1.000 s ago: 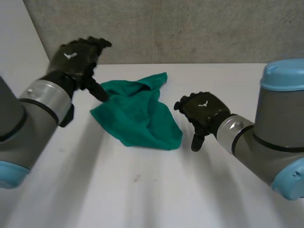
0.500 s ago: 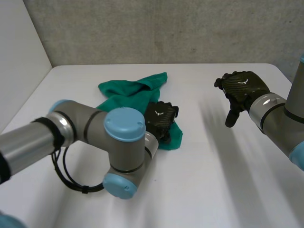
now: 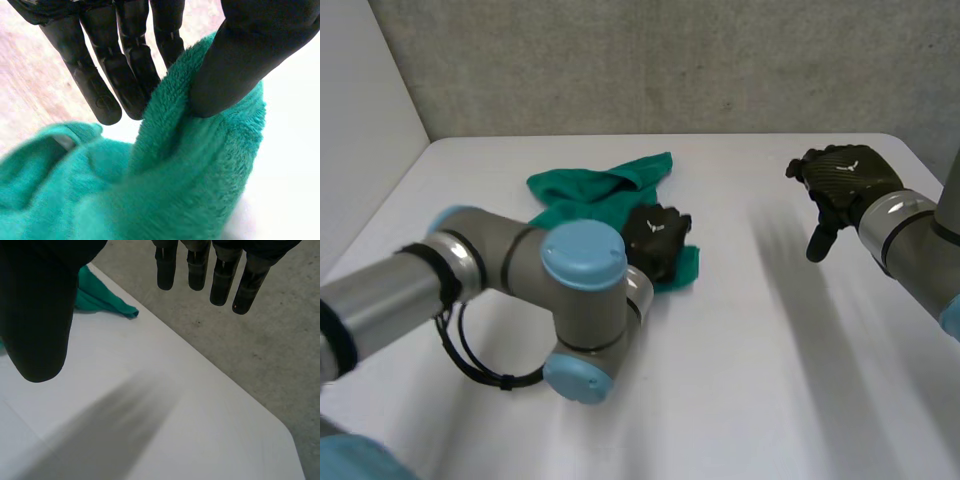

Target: Fold the towel.

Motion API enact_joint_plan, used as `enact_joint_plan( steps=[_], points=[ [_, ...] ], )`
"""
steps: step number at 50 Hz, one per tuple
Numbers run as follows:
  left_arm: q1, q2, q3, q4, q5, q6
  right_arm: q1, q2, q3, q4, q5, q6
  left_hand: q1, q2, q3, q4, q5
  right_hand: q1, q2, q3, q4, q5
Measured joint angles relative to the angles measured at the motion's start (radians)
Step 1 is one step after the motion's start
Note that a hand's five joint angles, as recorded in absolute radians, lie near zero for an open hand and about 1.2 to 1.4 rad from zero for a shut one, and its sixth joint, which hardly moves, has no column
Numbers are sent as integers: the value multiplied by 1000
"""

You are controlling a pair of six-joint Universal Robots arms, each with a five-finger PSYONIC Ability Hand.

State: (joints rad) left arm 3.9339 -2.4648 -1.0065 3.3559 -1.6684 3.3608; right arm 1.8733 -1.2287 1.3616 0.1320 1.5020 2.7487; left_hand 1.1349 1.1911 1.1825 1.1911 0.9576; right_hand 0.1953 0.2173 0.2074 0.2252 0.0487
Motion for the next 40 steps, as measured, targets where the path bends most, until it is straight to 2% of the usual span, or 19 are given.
enact_joint_plan(
  steps=[2,8,11,12,13,15,16,19,20,21,23,26,29,31,32,35,38,39,40],
  points=[
    [3,23,-12,-3,0,10,-3,0,-1,1,-1,1,0,0,1,0,0,0,0,0,0,0],
    [53,318,-170,-16,8,94,-22,16,-19,15,-29,31,0,1,3,0,0,0,0,0,0,0],
    [53,318,-170,-16,8,94,-22,16,-19,15,-29,31,0,1,3,0,0,0,0,0,0,0],
    [73,447,-229,-19,12,109,-20,38,-24,25,-62,82,0,1,3,0,0,0,0,0,0,0],
    [73,447,-229,-19,12,109,-20,38,-24,25,-62,82,0,1,3,0,0,0,0,0,0,0],
    [85,553,-265,-24,13,113,-9,69,-24,37,-128,228,0,1,3,0,0,0,0,0,0,0],
    [85,553,-265,-24,13,113,-9,69,-24,37,-128,228,0,1,3,0,0,0,0,0,0,0],
    [85,615,-279,-35,12,111,28,100,-21,36,-192,414,0,1,3,1,0,0,0,0,0,0],
    [83,638,-281,-42,12,109,60,128,-22,25,-218,519,0,1,3,0,0,0,0,0,0,0],
    [83,638,-281,-42,12,109,60,128,-22,25,-218,519,0,1,3,0,0,0,0,0,0,0],
    [78,676,-283,-54,11,106,105,171,-29,-6,-232,641,0,2,4,1,0,0,0,0,0,0],
    [70,715,-283,-67,10,101,148,217,-41,-52,-219,743,0,3,6,1,0,0,0,0,0,0],
    [57,759,-283,-78,9,94,189,258,-61,-107,-166,825,0,4,7,1,0,0,0,0,0,0],
    [57,759,-283,-78,9,94,189,258,-61,-107,-166,825,0,4,7,1,0,0,0,0,0,0],
    [44,795,-282,-85,8,90,218,291,-85,-147,-98,870,0,4,7,1,0,0,0,0,0,0],
    [38,810,-282,-86,7,88,222,298,-91,-153,-85,876,0,4,7,1,0,0,0,0,0,0],
    [25,845,-283,-89,5,85,264,364,-145,-177,-16,902,0,4,7,1,0,10,14,10,7,8],
    [21,859,-284,-88,4,85,271,376,-154,-178,-9,903,0,4,7,1,0,63,62,67,59,60],
    [20,864,-285,-88,4,85,282,395,-165,-179,0,903,0,4,7,1,0,226,263,268,253,248]
  ],
)
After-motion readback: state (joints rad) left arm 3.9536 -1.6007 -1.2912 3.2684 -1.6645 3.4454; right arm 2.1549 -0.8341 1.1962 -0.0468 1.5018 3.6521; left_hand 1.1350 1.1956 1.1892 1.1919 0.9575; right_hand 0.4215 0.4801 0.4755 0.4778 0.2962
